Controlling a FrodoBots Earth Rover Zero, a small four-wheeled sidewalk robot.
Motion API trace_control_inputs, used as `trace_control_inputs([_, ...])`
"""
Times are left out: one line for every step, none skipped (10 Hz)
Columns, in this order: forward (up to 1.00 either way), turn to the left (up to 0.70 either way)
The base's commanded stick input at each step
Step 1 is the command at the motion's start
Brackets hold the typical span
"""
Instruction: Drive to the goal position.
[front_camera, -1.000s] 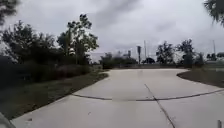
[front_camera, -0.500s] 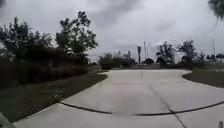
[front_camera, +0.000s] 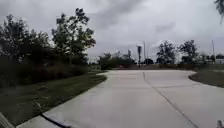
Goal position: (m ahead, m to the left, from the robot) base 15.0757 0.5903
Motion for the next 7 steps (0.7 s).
trace_control_inputs([0.85,0.00])
trace_control_inputs([0.85,0.00])
trace_control_inputs([0.85,0.00])
trace_control_inputs([0.85,0.00])
trace_control_inputs([0.85,0.00])
trace_control_inputs([0.85,0.00])
trace_control_inputs([0.85,0.00])
